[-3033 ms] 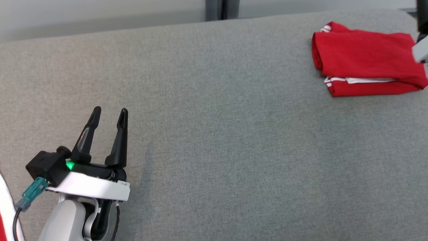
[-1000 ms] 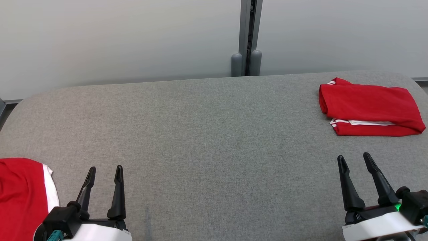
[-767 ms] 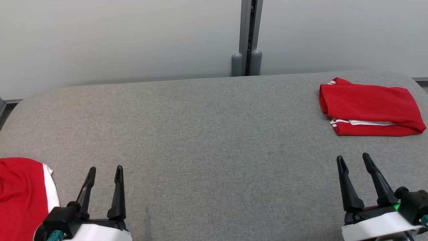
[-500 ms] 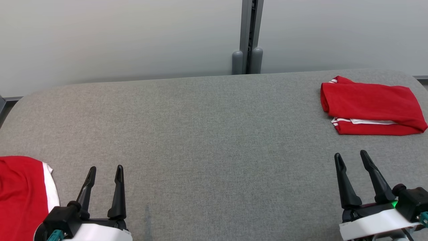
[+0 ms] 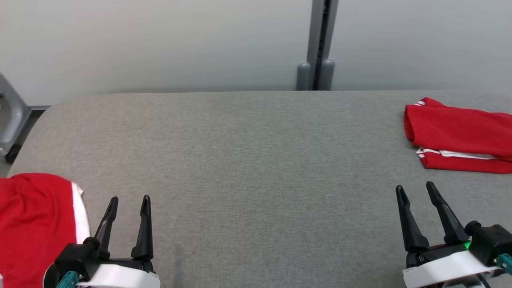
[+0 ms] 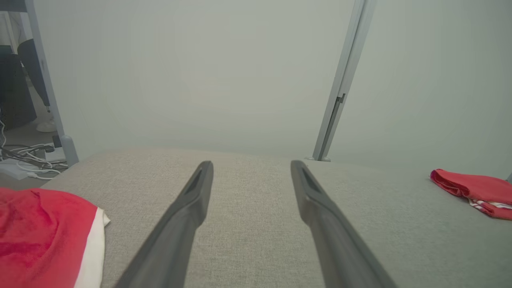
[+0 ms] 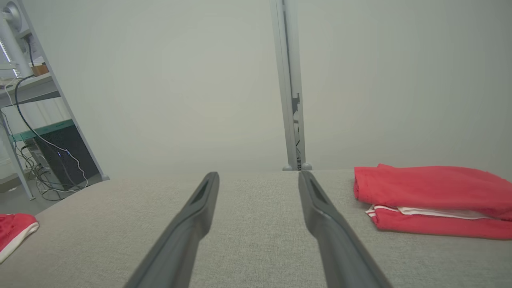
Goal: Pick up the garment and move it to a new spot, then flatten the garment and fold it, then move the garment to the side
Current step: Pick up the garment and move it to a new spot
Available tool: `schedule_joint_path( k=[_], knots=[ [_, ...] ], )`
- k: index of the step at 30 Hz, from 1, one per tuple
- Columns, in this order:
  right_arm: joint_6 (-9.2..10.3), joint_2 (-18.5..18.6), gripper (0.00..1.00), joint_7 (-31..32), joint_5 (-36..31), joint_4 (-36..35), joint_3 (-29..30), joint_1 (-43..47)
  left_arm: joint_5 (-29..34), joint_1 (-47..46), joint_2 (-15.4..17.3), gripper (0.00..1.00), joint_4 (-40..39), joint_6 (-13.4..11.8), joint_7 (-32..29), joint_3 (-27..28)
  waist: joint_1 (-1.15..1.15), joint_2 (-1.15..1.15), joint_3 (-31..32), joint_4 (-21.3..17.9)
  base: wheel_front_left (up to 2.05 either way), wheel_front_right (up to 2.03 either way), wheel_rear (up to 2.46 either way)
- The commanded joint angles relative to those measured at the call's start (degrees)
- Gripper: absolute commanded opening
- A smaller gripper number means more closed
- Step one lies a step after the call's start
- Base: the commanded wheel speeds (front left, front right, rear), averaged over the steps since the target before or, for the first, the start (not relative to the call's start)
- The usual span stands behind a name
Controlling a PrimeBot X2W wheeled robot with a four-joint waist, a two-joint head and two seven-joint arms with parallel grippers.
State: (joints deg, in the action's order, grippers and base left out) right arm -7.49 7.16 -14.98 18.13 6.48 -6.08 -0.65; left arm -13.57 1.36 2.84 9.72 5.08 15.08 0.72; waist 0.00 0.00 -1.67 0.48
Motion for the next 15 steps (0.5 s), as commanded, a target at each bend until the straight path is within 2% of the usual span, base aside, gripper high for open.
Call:
schedule_joint_path(
  k=[1,15],
  knots=[
    [-0.02,0.13,1.0,-0.24,0.44,0.16,-0.03,-0.38,0.47,-1.04,0.18,1.0,0.13,0.38,0.1,0.07,0.0,0.0,0.02,1.39,0.0,0.0,0.0],
    [-0.02,0.14,1.0,-0.24,1.33,1.6,-2.68,-1.44,0.78,-1.84,0.18,1.0,2.24,0.88,0.1,1.1,0.0,0.0,0.54,12.03,0.0,0.0,0.0]
  ],
)
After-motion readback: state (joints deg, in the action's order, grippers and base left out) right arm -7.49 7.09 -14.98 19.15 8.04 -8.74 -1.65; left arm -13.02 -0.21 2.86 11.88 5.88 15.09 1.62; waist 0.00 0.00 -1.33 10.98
